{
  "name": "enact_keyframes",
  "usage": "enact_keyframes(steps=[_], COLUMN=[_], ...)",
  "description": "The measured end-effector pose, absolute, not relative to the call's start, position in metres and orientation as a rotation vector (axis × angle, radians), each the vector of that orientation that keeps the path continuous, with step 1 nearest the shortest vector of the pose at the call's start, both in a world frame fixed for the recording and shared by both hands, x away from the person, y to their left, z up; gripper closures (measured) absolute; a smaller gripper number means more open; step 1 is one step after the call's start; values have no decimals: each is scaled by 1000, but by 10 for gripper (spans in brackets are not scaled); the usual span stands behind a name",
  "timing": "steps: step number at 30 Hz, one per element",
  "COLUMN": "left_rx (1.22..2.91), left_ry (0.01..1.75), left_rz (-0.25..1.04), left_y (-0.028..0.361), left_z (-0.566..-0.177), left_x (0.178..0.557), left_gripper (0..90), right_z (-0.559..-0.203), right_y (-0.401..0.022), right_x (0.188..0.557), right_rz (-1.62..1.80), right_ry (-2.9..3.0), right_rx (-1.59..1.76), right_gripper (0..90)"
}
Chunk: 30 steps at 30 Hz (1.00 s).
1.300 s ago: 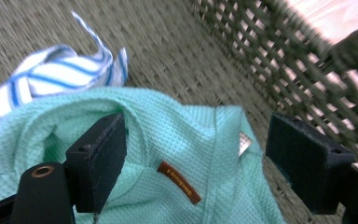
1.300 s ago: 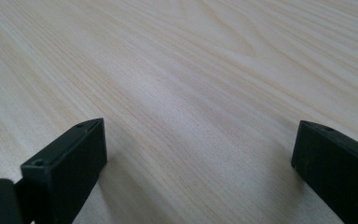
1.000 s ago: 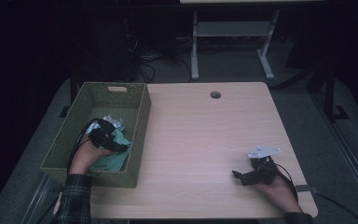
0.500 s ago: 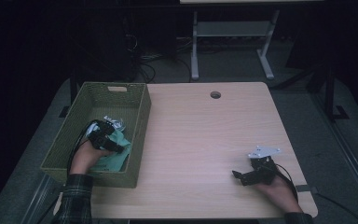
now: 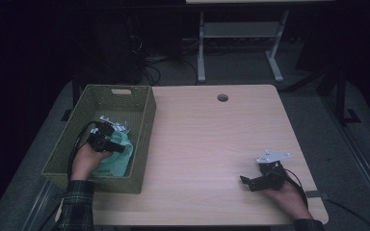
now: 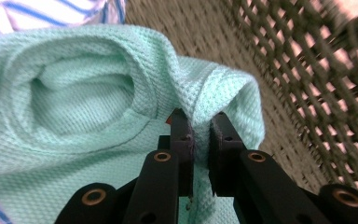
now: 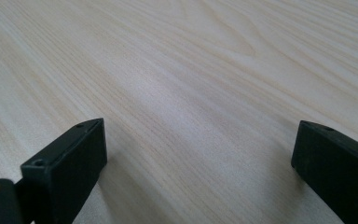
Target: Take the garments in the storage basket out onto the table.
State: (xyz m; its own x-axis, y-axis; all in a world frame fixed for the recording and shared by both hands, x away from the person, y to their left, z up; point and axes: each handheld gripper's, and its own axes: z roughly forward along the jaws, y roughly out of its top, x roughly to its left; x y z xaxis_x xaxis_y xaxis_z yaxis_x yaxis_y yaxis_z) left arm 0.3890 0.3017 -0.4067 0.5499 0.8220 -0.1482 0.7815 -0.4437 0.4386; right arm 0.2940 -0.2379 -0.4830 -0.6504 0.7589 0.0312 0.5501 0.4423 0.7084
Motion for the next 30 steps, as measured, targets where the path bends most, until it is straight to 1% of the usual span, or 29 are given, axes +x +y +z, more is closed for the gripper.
enact_keyframes(steps=[11,19,30], left_rx=[2140,2027,1897], left_ry=[1210,1156,1122], left_rz=[246,288,298], left_y=[313,321,334], left_z=[-384,-374,-362], left_x=[379,374,366], left_gripper=[825,825,826], right_z=[-483,-483,-483], right_y=[-237,-237,-237], right_x=[294,294,294], right_rz=[1019,1019,1019], right_ry=[2408,2408,2408], right_rx=[1132,1133,1132], right_gripper=[30,30,30])
